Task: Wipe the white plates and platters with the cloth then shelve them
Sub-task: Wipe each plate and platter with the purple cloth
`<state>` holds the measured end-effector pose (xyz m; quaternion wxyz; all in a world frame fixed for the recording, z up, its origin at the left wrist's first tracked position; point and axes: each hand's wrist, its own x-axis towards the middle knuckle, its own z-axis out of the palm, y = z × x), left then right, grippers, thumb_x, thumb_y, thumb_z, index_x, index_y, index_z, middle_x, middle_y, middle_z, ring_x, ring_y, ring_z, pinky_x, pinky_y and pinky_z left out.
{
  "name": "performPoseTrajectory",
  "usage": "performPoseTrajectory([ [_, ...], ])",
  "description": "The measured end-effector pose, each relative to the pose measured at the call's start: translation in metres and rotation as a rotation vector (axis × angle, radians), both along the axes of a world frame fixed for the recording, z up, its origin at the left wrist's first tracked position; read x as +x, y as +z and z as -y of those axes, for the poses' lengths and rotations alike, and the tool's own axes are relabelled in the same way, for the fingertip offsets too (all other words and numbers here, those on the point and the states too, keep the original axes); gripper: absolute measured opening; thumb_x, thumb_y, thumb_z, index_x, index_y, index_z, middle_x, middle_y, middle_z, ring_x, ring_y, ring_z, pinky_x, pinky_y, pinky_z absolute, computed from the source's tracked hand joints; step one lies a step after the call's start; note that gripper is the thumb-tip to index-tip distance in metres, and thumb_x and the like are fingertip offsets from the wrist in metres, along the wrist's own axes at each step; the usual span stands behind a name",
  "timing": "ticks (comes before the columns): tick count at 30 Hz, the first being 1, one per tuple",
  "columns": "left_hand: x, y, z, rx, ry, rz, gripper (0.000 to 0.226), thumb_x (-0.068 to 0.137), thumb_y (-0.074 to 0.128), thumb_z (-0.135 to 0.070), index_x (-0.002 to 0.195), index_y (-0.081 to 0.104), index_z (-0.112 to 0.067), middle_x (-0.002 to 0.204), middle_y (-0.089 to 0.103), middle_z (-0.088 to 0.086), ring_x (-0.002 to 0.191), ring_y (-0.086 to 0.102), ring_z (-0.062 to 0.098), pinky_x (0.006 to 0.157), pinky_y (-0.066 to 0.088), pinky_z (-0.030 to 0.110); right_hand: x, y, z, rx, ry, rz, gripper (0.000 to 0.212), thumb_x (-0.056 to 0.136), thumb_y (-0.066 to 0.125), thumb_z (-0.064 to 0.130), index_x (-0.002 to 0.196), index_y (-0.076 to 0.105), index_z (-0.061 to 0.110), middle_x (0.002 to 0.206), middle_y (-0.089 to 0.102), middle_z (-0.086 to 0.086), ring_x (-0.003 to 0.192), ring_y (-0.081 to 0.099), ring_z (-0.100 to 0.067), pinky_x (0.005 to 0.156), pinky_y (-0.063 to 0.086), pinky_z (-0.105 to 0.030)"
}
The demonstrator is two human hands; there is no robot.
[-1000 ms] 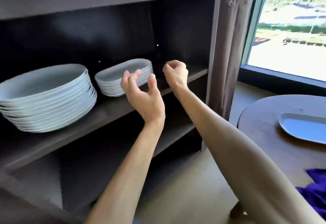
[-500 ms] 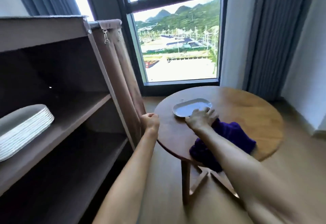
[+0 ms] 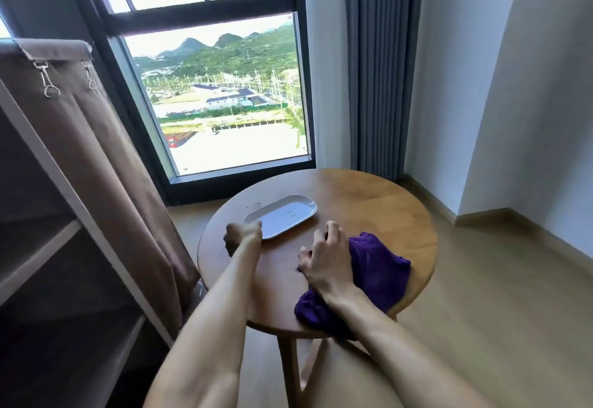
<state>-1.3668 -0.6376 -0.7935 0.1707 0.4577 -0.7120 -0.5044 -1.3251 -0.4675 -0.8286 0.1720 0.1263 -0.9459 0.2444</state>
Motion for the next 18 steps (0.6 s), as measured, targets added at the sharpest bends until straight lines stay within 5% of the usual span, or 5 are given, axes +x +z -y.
performPoseTrajectory([
  [3,-0.012,-0.005,0.002,0.028,-0.029,0.027,0.040,0.093,0.059,-0.016,0.130,0.054,0.000,0.136,0.058,0.018,0.124,0.059,0.034,0.102,0.047,0.035,0.001,0.009,-0.015,0.136,-0.056,0.035,0.058,0.085,0.053,0.057,0.125,0.065,0.016,0.158,0.031,-0.023,0.150,0.016,-0.044,0.118,0.008,-0.060],
  [7,-0.007,-0.014,0.005,0.226,-0.112,-0.182,0.049,0.091,0.058,-0.016,0.137,0.052,0.000,0.146,0.053,0.019,0.127,0.058,0.036,0.091,0.056,0.026,0.003,0.003,-0.031,0.262,-0.074,0.323,0.094,0.079,0.056,0.075,0.155,0.028,0.026,0.164,0.008,-0.028,0.150,0.003,-0.051,0.113,0.014,-0.066],
  [10,0.009,-0.003,-0.007,0.505,-0.113,-0.481,0.007,0.093,0.047,-0.011,0.091,0.053,-0.013,0.134,0.054,0.016,0.097,0.061,0.031,0.073,0.058,0.019,0.003,-0.003,-0.033,0.286,-0.102,0.216,0.078,0.089,0.055,0.062,0.153,0.028,0.025,0.153,0.029,-0.028,0.139,0.029,-0.048,0.105,0.031,-0.060],
  [12,0.023,0.004,-0.014,0.637,0.003,-0.523,0.013,0.088,0.042,-0.005,0.078,0.046,-0.012,0.114,0.057,0.014,0.084,0.059,0.031,0.081,0.061,0.031,-0.001,-0.005,-0.032,0.280,-0.122,0.116,0.061,0.095,0.055,0.050,0.145,0.036,0.022,0.139,0.046,-0.023,0.126,0.042,-0.043,0.097,0.039,-0.054],
  [18,0.072,0.009,-0.046,0.842,-0.001,-0.632,0.020,0.091,0.042,-0.022,0.085,0.059,-0.014,0.102,0.063,0.018,0.085,0.060,0.034,0.078,0.057,0.034,-0.020,0.012,-0.044,-0.494,-0.144,0.037,0.045,0.098,0.060,0.039,0.133,0.051,0.012,0.119,0.062,-0.016,0.110,0.058,-0.036,0.085,0.051,-0.045],
])
